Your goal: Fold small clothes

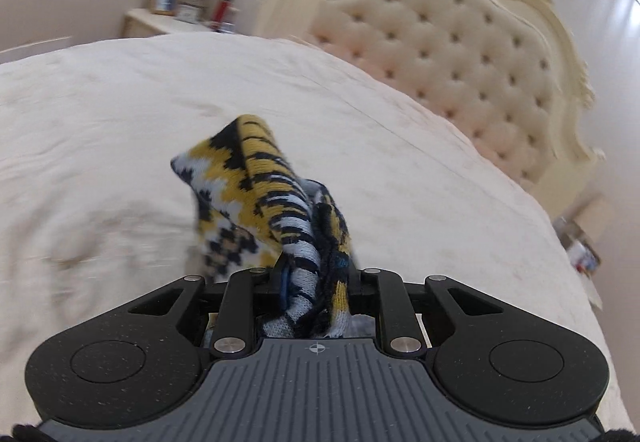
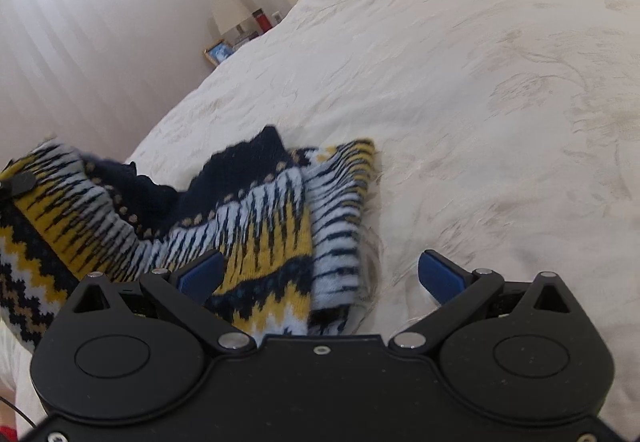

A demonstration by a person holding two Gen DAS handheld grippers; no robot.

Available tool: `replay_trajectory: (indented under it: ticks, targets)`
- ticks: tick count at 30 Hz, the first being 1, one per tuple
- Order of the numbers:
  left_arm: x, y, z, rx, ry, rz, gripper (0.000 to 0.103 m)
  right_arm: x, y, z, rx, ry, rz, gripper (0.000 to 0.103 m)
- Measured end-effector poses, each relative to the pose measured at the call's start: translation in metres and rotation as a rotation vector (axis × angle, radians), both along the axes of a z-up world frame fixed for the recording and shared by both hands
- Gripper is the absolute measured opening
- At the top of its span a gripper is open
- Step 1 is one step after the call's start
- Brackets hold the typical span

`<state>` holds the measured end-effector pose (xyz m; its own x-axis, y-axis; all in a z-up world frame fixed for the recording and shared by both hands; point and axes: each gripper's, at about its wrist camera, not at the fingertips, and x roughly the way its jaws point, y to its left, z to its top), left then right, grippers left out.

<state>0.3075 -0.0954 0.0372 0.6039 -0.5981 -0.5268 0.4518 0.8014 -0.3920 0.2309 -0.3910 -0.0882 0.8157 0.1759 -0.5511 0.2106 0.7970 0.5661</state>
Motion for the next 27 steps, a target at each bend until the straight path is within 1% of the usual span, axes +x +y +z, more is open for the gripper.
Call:
replay_trajectory:
  ticks: [3,7,10,12,13,15,16,18,20,24,27]
  targets:
    - [0.002,-0.04,-0.014,0.021,0.026,-0.033,0.021,-0.003,-0.009,0.001,0.021,0.001,-0.02,0.102]
    - [0.002,-0.084,-0.05,0.073,0.066,-0.058,0.021,-0.004,-0.019,0.001,0.045,0.002,-0.041,0.102]
    - [-0.001,-0.1,-0.071,0.079,0.106,-0.062,0.022,-0.004,-0.023,0.0,0.052,0.003,-0.048,0.102]
    - [-0.003,-0.108,-0.08,0.088,0.128,-0.068,0.023,-0.001,-0.024,-0.001,0.061,0.002,-0.053,0.102]
    - [-0.003,-0.11,-0.083,0.089,0.138,-0.076,0.028,0.0,-0.025,-0.001,0.063,0.002,-0.056,0.102]
    - [-0.005,-0.114,-0.08,0.08,0.151,-0.096,0.036,0.001,-0.027,-0.002,0.065,0.001,-0.065,0.102]
    - [-0.006,-0.114,-0.079,0.063,0.157,-0.111,0.042,0.001,-0.029,-0.002,0.066,0.001,-0.073,0.102]
    - [-0.007,-0.115,-0.076,0.012,0.174,-0.145,0.047,0.001,-0.033,-0.002,0.069,-0.002,-0.089,0.102]
    - [-0.009,-0.117,-0.071,-0.012,0.181,-0.168,0.056,0.0,-0.037,-0.002,0.067,-0.006,-0.11,0.102]
    - [-0.023,-0.11,-0.056,-0.006,0.09,-0.164,0.058,-0.004,-0.042,0.0,0.063,-0.033,-0.14,0.102]
    - [-0.029,-0.094,-0.049,0.036,0.028,-0.108,0.06,-0.003,-0.04,0.005,0.05,-0.066,-0.13,0.102]
